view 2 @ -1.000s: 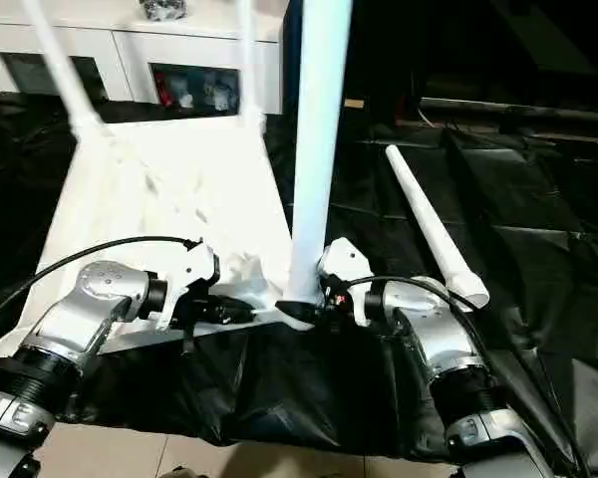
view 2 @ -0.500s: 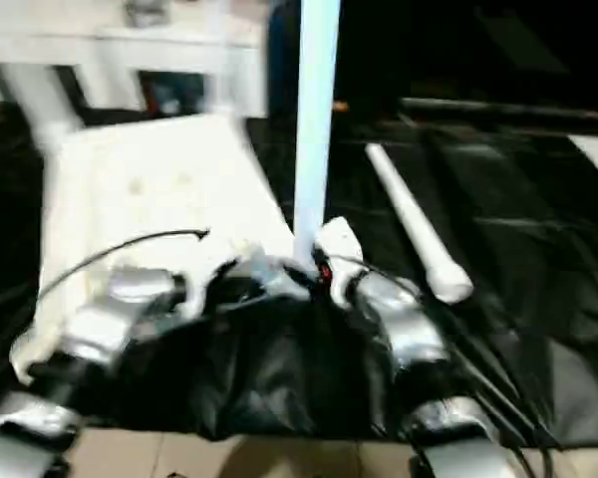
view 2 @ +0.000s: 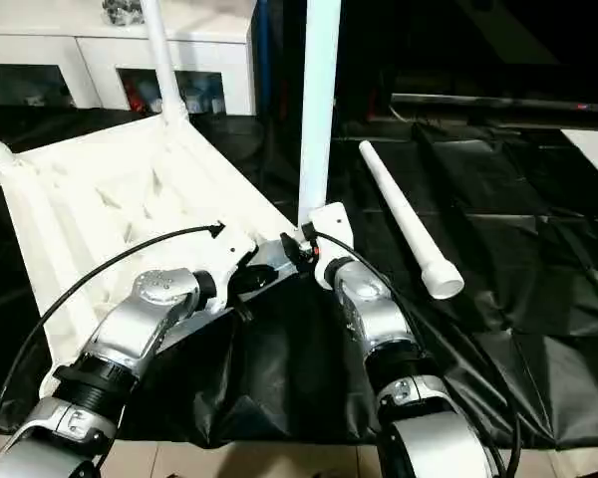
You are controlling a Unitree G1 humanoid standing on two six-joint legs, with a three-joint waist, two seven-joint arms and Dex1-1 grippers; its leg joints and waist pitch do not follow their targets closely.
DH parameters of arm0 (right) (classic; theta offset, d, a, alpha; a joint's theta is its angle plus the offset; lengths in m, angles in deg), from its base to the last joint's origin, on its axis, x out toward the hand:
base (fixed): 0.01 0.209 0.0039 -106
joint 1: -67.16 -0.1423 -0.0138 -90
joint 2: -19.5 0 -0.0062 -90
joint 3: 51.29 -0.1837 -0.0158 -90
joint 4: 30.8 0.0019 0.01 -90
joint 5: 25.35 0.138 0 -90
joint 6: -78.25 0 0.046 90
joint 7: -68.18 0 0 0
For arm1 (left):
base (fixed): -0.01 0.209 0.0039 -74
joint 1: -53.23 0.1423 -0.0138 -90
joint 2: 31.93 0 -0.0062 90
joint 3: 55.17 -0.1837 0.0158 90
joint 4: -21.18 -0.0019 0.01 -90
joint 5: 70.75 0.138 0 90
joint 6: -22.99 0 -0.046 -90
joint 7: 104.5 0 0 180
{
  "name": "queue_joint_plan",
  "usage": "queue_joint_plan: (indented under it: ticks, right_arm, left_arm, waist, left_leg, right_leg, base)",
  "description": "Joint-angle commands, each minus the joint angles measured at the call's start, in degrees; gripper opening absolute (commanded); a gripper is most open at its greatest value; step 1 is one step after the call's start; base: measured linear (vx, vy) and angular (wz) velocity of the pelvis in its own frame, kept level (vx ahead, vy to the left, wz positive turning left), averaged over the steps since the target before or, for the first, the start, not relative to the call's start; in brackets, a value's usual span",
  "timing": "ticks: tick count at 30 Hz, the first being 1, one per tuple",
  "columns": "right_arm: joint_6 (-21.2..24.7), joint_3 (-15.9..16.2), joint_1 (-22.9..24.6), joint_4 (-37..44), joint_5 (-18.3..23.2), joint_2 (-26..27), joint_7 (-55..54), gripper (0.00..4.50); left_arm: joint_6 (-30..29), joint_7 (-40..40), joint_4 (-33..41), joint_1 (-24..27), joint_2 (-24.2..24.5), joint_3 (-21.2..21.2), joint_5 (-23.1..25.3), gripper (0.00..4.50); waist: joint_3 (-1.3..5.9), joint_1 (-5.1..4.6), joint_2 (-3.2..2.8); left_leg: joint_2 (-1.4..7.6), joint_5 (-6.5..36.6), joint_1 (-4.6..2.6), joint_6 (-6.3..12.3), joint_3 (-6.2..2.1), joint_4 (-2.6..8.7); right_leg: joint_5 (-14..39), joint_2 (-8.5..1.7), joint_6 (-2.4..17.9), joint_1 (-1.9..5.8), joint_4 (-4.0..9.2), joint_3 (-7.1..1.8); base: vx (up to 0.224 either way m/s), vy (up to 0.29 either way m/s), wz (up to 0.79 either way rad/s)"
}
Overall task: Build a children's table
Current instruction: Rotate leg to tighten, then rotate table base
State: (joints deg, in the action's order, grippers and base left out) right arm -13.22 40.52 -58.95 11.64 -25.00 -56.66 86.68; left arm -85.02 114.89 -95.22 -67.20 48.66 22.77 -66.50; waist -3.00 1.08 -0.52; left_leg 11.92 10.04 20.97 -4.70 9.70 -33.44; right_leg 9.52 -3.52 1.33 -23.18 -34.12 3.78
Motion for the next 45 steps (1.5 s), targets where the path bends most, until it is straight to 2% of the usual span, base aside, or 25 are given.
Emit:
queue_joint_plan:
  ticks: [1, 3, 5, 6, 7, 10, 11, 12, 14, 16, 18, 19, 21, 25, 26, 27, 28, 29, 32, 34, 35, 36, 38, 40, 45]
  right_arm:
    - [0.4, -0.6, 1.2, 2.3, 1.5, 0.1, 0.8, 3.76]
    - [1.1, -1.6, 2.2, 4.9, 2.5, -0.6, 1.2, 3.76]
    - [2.4, -2.5, 5.0, 10.6, 4.0, -2.3, 3.0, 3.80]
    - [3.1, -2.6, 6.4, 13.1, 4.7, -3.0, 4.1, 3.80]
    - [4.0, -2.8, 7.9, 15.8, 5.4, -3.8, 5.4, 3.80]
    - [6.4, -2.9, 12.9, 24.1, 7.4, -6.8, 9.5, 3.80]
    - [7.1, -2.9, 14.4, 26.5, 8.3, -7.4, 10.7, 3.80]
    - [7.2, -2.9, 15.3, 27.9, 9.1, -8.0, 11.9, 3.80]
    - [7.7, -2.9, 17.0, 30.6, 10.7, -8.9, 14.1, 3.80]
    - [9.3, -2.8, 19.2, 34.1, 12.7, -10.4, 16.8, 3.80]
    - [11.8, -1.7, 22.6, 39.1, 13.3, -13.0, 20.0, 3.80]
    - [11.8, -1.7, 22.6, 39.1, 13.3, -13.0, 20.0, 3.80]
    - [12.6, 0.1, 23.9, 40.7, 11.5, -14.5, 20.7, 3.80]
    - [16.4, 4.6, 22.9, 39.2, 6.7, -15.2, 19.2, 3.80]
    - [17.2, 5.5, 22.2, 38.0, 5.3, -14.9, 18.1, 3.80]
    - [18.0, 5.8, 21.4, 36.8, 4.7, -14.1, 16.8, 3.80]
    - [18.8, 5.6, 20.3, 35.5, 4.7, -12.7, 14.5, 3.80]
    - [19.1, 5.5, 19.8, 35.0, 4.6, -12.2, 13.7, 3.80]
    - [19.6, 6.4, 18.0, 32.3, 3.0, -10.7, 11.5, 3.80]
    - [20.5, 7.5, 16.5, 30.0, 1.7, -9.9, 10.2, 3.80]
    - [20.9, 8.0, 15.8, 28.7, 1.2, -9.5, 9.8, 3.62]
    - [21.3, 8.3, 15.1, 27.8, 0.9, -9.1, 9.4, 3.51]
    - [21.9, 8.5, 13.9, 25.9, 0.2, -8.4, 8.3, 3.40]
    - [21.3, 9.0, 11.9, 22.7, -1.1, -7.5, 7.0, 3.17]
    - [19.5, 9.0, 9.7, 19.5, -1.2, -6.3, 6.2, 2.63]
  left_arm:
    - [6.4, -0.5, -2.4, -1.8, -2.5, -0.2, -1.3, 0.00]
    - [7.5, -1.3, -3.8, -2.4, -2.9, 0.5, -1.5, 0.00]
    - [7.4, -2.3, -5.3, -3.4, -3.0, 1.7, -2.0, 0.44]
    - [7.1, -2.5, -5.3, -3.3, -2.9, 2.0, -2.2, 0.55]
    - [7.1, -2.8, -5.2, -3.3, -2.7, 2.2, -2.2, 0.54]
    - [9.6, -5.7, -4.7, -2.9, -1.7, 2.5, -0.9, 0.77]
    - [10.1, -6.4, -4.8, -2.8, -1.2, 3.1, -0.8, 0.88]
    - [10.0, -6.7, -4.0, -2.5, -0.6, 3.7, -0.9, 0.93]
    - [9.8, -7.3, -2.5, -1.9, 0.4, 4.9, -1.1, 1.00]
    - [8.8, -7.9, 1.0, -0.6, 2.0, 6.7, -1.4, 1.00]
    - [4.8, -8.9, 10.3, 3.2, 6.3, 10.0, -1.3, 1.00]
    - [4.8, -8.9, 10.3, 3.2, 6.3, 10.0, -1.3, 1.00]
    - [1.1, -9.8, 15.9, 6.0, 10.0, 11.8, 0.4, 1.00]
    - [-5.9, -10.9, 23.0, 11.7, 17.7, 13.8, 7.0, 1.00]
    - [-7.5, -11.0, 24.4, 13.1, 19.3, 14.5, 8.5, 1.00]
    - [-9.0, -11.3, 25.7, 14.5, 20.8, 15.3, 10.1, 1.00]
    - [-11.0, -11.8, 27.1, 15.9, 22.1, 16.2, 10.3, 1.00]
    - [-11.5, -11.8, 27.5, 16.3, 22.6, 16.5, 10.3, 1.00]
    - [-12.7, -11.7, 27.7, 17.5, 24.2, 16.9, 9.9, 1.00]
    - [-13.3, -10.7, 27.5, 18.0, 25.6, 16.0, 9.7, 0.75]
    - [-14.1, -10.0, 27.4, 18.2, 26.0, 15.6, 9.1, 0.67]
    - [-15.6, -9.1, 27.8, 18.6, 26.4, 15.3, 8.9, 0.67]
    - [-17.5, -7.8, 28.3, 19.2, 27.1, 14.4, 9.5, 0.61]
    - [-19.1, -5.3, 28.0, 19.3, 28.3, 12.6, 9.8, 0.31]
    - [-19.9, 1.1, 27.9, 19.7, 31.2, 8.4, 8.5, 0.00]
  waist:
    - [3.66, 0.25, 0.41]
    - [3.68, 1.19, 0.11]
    - [3.60, 1.61, 0.18]
    - [3.66, 1.67, -0.12]
    - [3.68, 1.66, 0.00]
    - [3.67, 1.81, -0.17]
    - [3.88, 1.97, -0.65]
    - [3.86, 1.93, -0.72]
    - [3.93, 1.83, -0.39]
    - [3.94, 1.82, -0.54]
    - [3.82, 1.78, -0.19]
    - [3.65, 1.54, -0.43]
    - [3.49, 1.38, -0.02]
    - [3.06, 0.72, -0.12]
    - [3.14, 0.79, -0.13]
    - [3.01, 0.79, -0.08]
    - [2.96, 0.89, 0.09]
    - [3.05, 1.05, -0.28]
    - [2.93, 1.59, -0.45]
    - [2.95, 1.60, -0.40]
    - [2.97, 1.81, -1.00]
    - [3.03, 1.62, -0.68]
    - [3.13, 1.76, -0.62]
    - [3.34, 1.82, -1.20]
    - [3.42, 1.89, -1.53]
  left_leg:
    - [0.75, 14.7, -0.38, 2.52, 0.10, 3.60]
    - [0.99, 14.6, -1.00, 2.70, 0.30, 3.58]
    - [1.03, 14.1, -0.88, 2.78, 0.34, 3.67]
    - [0.95, 13.2, -0.32, 2.69, 0.08, 3.80]
    - [0.95, 12.9, -0.11, 2.81, 0.08, 3.85]
    - [0.95, 13.3, -0.19, 3.25, 0.01, 3.79]
    - [0.98, 12.8, -0.30, 3.21, -0.10, 3.70]
    - [0.92, 12.5, -0.12, 3.29, -0.11, 3.68]
    - [0.89, 12.1, -0.04, 3.60, -0.03, 3.56]
    - [1.06, 11.5, -0.01, 4.03, -0.09, 3.58]
    - [1.22, 10.9, 0.07, 4.23, -0.13, 3.64]
    - [1.16, 11.5, 0.09, 4.19, -0.04, 3.74]
    - [1.07, 12.9, -0.14, 3.66, 0.03, 3.77]
    - [1.13, 15.1, 0.05, 2.12, -0.35, 4.28]
    - [1.05, 15.6, -0.55, 1.73, -0.18, 3.97]
    - [1.00, 15.8, -0.53, 1.58, -0.29, 4.09]
    - [0.96, 15.9, -0.52, 1.52, -0.19, 4.10]
    - [1.04, 16.4, -0.86, 1.22, -0.26, 4.08]
    - [1.10, 17.6, -1.07, 0.38, -0.31, 4.31]
    - [1.00, 17.8, -0.75, -0.03, -0.36, 4.43]
    - [0.95, 18.1, -0.85, -0.39, -0.47, 4.44]
    - [0.93, 18.4, -0.80, -0.63, -0.46, 4.46]
    - [0.96, 17.9, -0.85, -0.69, -0.40, 4.40]
    - [0.85, 16.7, -0.88, -1.02, -0.33, 4.20]
    - [0.86, 15.7, -0.63, -1.22, -0.49, 4.28]
  right_leg:
    - [17.8, -3.86, 10.3, 2.72, 4.80, -2.34]
    - [17.6, -3.78, 9.9, 2.27, 4.98, -2.55]
    - [16.0, -3.60, 9.8, 2.43, 4.74, -2.61]
    - [15.2, -3.76, 9.9, 3.00, 4.37, -2.53]
    - [14.9, -3.77, 9.8, 3.16, 4.47, -2.45]
    - [13.7, -3.59, 9.3, 3.21, 4.60, -2.50]
    - [12.8, -3.67, 9.4, 3.18, 4.33, -2.50]
    - [12.1, -3.61, 9.5, 3.26, 4.34, -2.45]
    - [10.8, -3.62, 10.0, 3.41, 4.24, -2.43]
    - [9.7, -3.64, 10.7, 3.49, 4.12, -2.41]
    - [9.5, -3.66, 11.2, 3.60, 3.87, -2.38]
    - [11.1, -3.50, 11.0, 3.30, 4.08, -2.33]
    - [15.0, -3.44, 10.3, 3.01, 4.46, -2.27]
    - [20.7, -3.26, 8.1, 2.68, 4.48, -2.15]
    - [21.7, -3.38, 7.9, 2.20, 4.82, -2.35]
    - [22.2, -3.37, 8.2, 2.10, 4.72, -2.41]
    - [22.5, -3.35, 8.1, 2.05, 4.90, -2.44]
    - [22.3, -3.43, 8.4, 1.76, 4.83, -2.53]
    - [21.0, -3.32, 8.7, 1.49, 4.69, -2.62]
    - [19.9, -3.29, 8.5, 1.77, 4.52, -2.62]
    - [19.6, -3.38, 8.5, 1.75, 4.43, -2.65]
    - [19.0, -3.37, 8.6, 1.85, 4.40, -2.64]
    - [18.0, -3.47, 8.9, 1.87, 4.35, -2.76]
    - [14.8, -3.42, 10.0, 1.97, 4.10, -2.75]
    - [11.5, -3.38, 10.9, 2.42, 3.56, -2.67]
  base:
    - [0.000, 0.000, 0.00]
    - [0.000, 0.000, 0.00]
    - [0.000, 0.000, 0.00]
    - [0.000, 0.000, 0.00]
    - [0.000, 0.000, 0.00]
    - [0.000, 0.000, 0.00]
    - [0.000, 0.000, 0.00]
    - [0.000, 0.000, 0.00]
    - [0.000, 0.000, 0.00]
    - [0.000, 0.000, 0.00]
    - [0.000, 0.000, 0.00]
    - [0.000, 0.000, 0.00]
    - [0.000, 0.000, 0.00]
    - [0.000, 0.000, 0.00]
    - [0.000, 0.000, 0.00]
    - [0.000, 0.000, 0.00]
    - [0.000, 0.000, 0.00]
    - [0.000, 0.000, 0.00]
    - [0.000, 0.000, 0.00]
    - [0.000, 0.000, 0.00]
    - [0.000, 0.000, 0.00]
    - [0.000, 0.000, 0.00]
    - [0.000, 0.000, 0.00]
    - [0.000, 0.000, 0.00]
    - [0.000, 0.000, 0.00]
